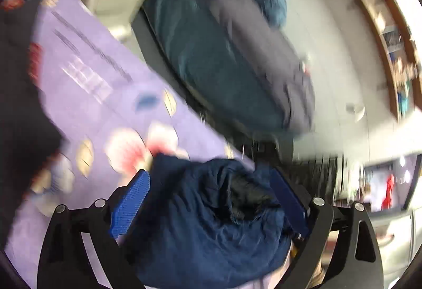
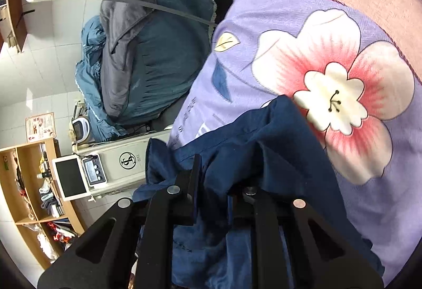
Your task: Fold large clothes
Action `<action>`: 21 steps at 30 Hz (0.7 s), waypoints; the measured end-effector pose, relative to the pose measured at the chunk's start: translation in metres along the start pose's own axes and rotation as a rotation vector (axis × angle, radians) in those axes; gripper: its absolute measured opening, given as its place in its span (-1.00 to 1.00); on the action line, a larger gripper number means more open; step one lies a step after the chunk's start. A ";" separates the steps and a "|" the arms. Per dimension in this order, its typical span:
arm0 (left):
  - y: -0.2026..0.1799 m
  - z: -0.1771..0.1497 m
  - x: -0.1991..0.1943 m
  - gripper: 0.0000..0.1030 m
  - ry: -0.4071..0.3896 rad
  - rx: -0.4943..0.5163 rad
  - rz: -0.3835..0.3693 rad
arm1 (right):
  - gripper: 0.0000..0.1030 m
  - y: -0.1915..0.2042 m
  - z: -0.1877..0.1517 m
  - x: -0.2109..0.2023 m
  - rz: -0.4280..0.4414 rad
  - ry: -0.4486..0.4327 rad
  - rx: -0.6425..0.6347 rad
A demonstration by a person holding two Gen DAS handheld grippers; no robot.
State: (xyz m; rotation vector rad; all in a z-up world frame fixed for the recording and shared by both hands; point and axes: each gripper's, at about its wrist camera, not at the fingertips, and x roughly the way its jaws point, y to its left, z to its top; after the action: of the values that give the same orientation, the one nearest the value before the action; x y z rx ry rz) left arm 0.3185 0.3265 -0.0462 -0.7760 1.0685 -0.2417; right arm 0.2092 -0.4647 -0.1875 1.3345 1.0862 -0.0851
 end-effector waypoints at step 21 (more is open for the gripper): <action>-0.106 -0.298 0.108 0.78 0.022 0.756 0.498 | 0.56 0.090 -0.183 -0.032 -0.362 -0.048 -0.960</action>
State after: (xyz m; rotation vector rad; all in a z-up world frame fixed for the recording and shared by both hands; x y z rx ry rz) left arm 0.1352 0.0586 -0.1253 0.1748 1.0487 -0.2040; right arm 0.1407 -0.3066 -0.0738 0.2730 1.1003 0.1287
